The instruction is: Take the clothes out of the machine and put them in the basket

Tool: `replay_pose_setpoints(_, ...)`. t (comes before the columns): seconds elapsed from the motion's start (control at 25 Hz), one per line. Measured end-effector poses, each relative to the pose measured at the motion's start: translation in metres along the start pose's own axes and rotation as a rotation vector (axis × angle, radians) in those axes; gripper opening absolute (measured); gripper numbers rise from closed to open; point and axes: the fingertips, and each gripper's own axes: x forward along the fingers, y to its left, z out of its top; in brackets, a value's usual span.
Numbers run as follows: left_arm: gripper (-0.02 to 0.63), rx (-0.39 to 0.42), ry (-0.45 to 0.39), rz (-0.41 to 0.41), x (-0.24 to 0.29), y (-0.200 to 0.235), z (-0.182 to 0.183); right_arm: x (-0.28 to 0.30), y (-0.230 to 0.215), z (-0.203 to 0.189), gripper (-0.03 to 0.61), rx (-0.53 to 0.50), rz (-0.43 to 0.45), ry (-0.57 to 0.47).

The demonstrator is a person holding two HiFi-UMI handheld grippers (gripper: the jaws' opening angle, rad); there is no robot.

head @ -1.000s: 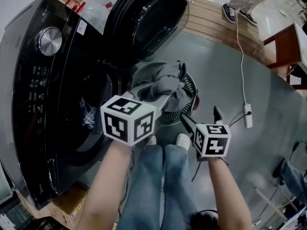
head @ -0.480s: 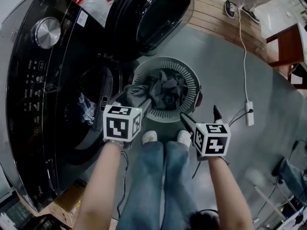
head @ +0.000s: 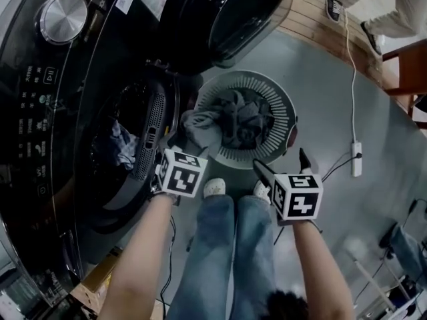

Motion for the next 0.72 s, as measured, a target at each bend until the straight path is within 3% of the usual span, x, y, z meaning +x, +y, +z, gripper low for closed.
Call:
replay_pose_setpoints(0.28, 0.367, 0.067, 0.067, -0.017, 0.058, -0.004, -0.035, 0.028, 0.015, -0.008, 0.558, -0.011, 0.001, 0.017)
replay_pose_setpoints(0.56, 0.362, 0.043, 0.041, -0.042, 0.087, -0.010, -0.039, 0.043, 0.022, -0.017, 0.558, -0.009, -0.003, 0.026)
replay_pose_setpoints(0.64, 0.310, 0.031, 0.042, -0.037, 0.089, -0.009, -0.038, 0.046, 0.022, -0.022, 0.558, -0.008, -0.005, 0.033)
replay_pose_setpoints(0.72, 0.211, -0.033, 0.035, -0.007, 0.087, -0.001, -0.036, 0.047, 0.023, -0.024, 0.558, -0.003, -0.006, 0.038)
